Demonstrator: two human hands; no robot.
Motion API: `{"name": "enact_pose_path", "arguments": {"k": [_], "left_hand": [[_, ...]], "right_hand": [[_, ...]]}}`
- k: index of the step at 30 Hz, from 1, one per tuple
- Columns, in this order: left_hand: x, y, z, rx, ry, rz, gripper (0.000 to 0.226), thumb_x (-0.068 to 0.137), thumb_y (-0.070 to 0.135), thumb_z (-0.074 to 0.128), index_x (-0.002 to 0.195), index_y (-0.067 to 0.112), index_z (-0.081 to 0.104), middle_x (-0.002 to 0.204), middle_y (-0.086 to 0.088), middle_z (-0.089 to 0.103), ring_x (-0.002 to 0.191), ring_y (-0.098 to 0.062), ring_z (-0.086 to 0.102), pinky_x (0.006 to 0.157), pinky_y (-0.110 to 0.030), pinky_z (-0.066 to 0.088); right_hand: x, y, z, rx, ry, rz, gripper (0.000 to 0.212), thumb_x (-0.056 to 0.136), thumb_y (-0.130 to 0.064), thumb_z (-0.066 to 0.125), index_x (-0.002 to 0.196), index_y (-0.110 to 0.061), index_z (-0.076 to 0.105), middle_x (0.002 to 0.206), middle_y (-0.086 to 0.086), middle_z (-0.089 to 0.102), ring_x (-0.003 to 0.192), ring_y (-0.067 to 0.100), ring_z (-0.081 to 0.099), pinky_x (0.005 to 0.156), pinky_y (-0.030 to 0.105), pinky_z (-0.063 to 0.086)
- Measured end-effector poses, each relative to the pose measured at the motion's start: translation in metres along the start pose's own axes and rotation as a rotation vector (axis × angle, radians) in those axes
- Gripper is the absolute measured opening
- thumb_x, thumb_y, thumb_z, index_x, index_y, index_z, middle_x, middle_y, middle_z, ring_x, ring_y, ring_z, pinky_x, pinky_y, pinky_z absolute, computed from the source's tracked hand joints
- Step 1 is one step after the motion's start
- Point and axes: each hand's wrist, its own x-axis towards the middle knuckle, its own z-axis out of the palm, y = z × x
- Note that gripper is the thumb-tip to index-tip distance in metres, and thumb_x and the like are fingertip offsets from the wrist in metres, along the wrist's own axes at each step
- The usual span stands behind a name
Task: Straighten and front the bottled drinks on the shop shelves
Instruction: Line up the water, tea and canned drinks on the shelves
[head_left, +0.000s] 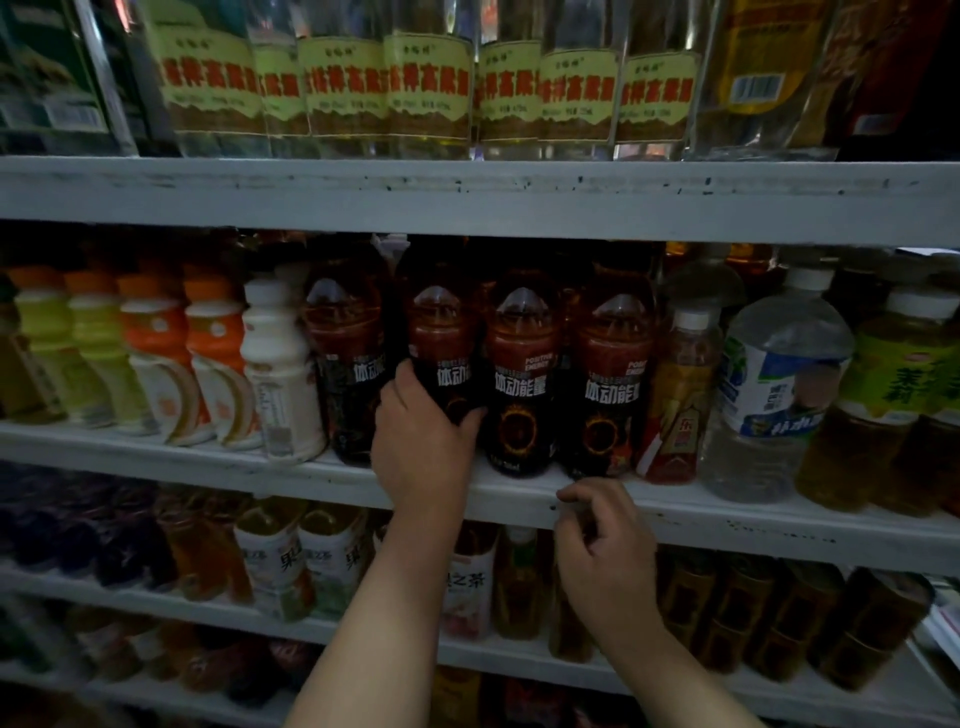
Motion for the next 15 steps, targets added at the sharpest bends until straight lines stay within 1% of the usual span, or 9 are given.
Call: {"name": "enact_pose_path", "arguments": {"k": [2, 5, 7, 8, 10, 11, 13, 14, 15], "left_hand": [[0.001, 0.000, 0.003, -0.022, -0.021, -0.025, 0.093, 0.068, 0.050, 0.078, 0.139, 0.014, 0.031, 0.125, -0.010, 0.052, 0.112, -0.028, 0.054, 0.080, -0.040, 0.050], [0.005, -0.008, 0.001, -0.157, -0.071, -0.014, 0.076, 0.073, 0.044, 0.075, 0.135, 0.021, 0.038, 0.119, -0.001, 0.058, 0.106, -0.021, 0.058, 0.078, -0.032, 0.045], [0.011, -0.017, -0.005, -0.310, -0.169, 0.052, 0.062, 0.076, 0.039, 0.073, 0.130, 0.028, 0.044, 0.105, 0.020, 0.058, 0.096, -0.007, 0.056, 0.073, -0.015, 0.041], [0.014, -0.021, -0.008, -0.368, -0.225, 0.087, 0.058, 0.078, 0.037, 0.072, 0.129, 0.031, 0.045, 0.098, 0.030, 0.053, 0.092, 0.002, 0.051, 0.071, -0.004, 0.037], [0.019, -0.029, -0.013, -0.431, -0.313, 0.123, 0.058, 0.081, 0.036, 0.071, 0.132, 0.035, 0.043, 0.093, 0.039, 0.045, 0.090, 0.012, 0.044, 0.067, 0.004, 0.032], [0.020, -0.030, -0.014, -0.435, -0.329, 0.119, 0.059, 0.080, 0.038, 0.071, 0.132, 0.035, 0.043, 0.094, 0.038, 0.046, 0.091, 0.011, 0.044, 0.069, 0.002, 0.032], [0.017, -0.030, -0.013, -0.405, -0.291, 0.084, 0.060, 0.075, 0.044, 0.075, 0.127, 0.033, 0.047, 0.098, 0.030, 0.051, 0.093, 0.003, 0.049, 0.074, -0.011, 0.038], [0.014, -0.030, -0.011, -0.377, -0.253, 0.071, 0.060, 0.072, 0.045, 0.077, 0.124, 0.030, 0.050, 0.099, 0.024, 0.055, 0.092, -0.001, 0.051, 0.074, -0.016, 0.040], [0.012, -0.031, -0.010, -0.350, -0.221, 0.073, 0.059, 0.071, 0.044, 0.078, 0.122, 0.028, 0.053, 0.099, 0.020, 0.057, 0.091, -0.002, 0.053, 0.073, -0.017, 0.040]], "right_hand": [[-0.002, -0.004, 0.002, -0.018, 0.000, -0.020, 0.020, 0.083, -0.002, 0.060, 0.090, -0.021, 0.059, 0.094, -0.020, 0.050, 0.088, -0.004, 0.051, 0.071, 0.007, 0.037], [-0.005, -0.004, 0.001, -0.030, -0.010, -0.054, 0.021, 0.082, 0.000, 0.062, 0.089, -0.019, 0.060, 0.094, -0.019, 0.051, 0.085, -0.004, 0.051, 0.069, 0.005, 0.036], [-0.005, -0.004, 0.001, -0.025, -0.012, -0.058, 0.021, 0.082, 0.001, 0.063, 0.088, -0.019, 0.060, 0.094, -0.020, 0.051, 0.080, 0.000, 0.052, 0.064, 0.007, 0.037], [-0.005, -0.004, 0.001, -0.021, -0.013, -0.055, 0.022, 0.082, 0.001, 0.063, 0.088, -0.019, 0.060, 0.094, -0.019, 0.052, 0.077, 0.001, 0.053, 0.062, 0.008, 0.037], [-0.006, -0.004, 0.002, -0.023, -0.021, -0.042, 0.021, 0.081, 0.001, 0.063, 0.088, -0.018, 0.060, 0.092, -0.016, 0.053, 0.075, 0.003, 0.053, 0.060, 0.009, 0.037], [-0.006, -0.004, 0.003, -0.029, -0.028, -0.036, 0.020, 0.081, 0.001, 0.063, 0.087, -0.018, 0.061, 0.092, -0.014, 0.054, 0.075, 0.002, 0.053, 0.061, 0.009, 0.037], [-0.006, -0.004, 0.005, -0.041, -0.045, -0.025, 0.019, 0.082, -0.001, 0.062, 0.088, -0.019, 0.061, 0.091, -0.014, 0.053, 0.079, 0.002, 0.052, 0.064, 0.009, 0.037], [-0.006, -0.004, 0.006, -0.043, -0.053, -0.022, 0.018, 0.082, -0.002, 0.062, 0.088, -0.019, 0.061, 0.092, -0.014, 0.053, 0.081, 0.001, 0.052, 0.064, 0.009, 0.037], [-0.006, -0.004, 0.007, -0.043, -0.061, -0.023, 0.017, 0.083, -0.003, 0.062, 0.088, -0.019, 0.061, 0.092, -0.014, 0.053, 0.083, 0.001, 0.052, 0.065, 0.010, 0.038]]}}
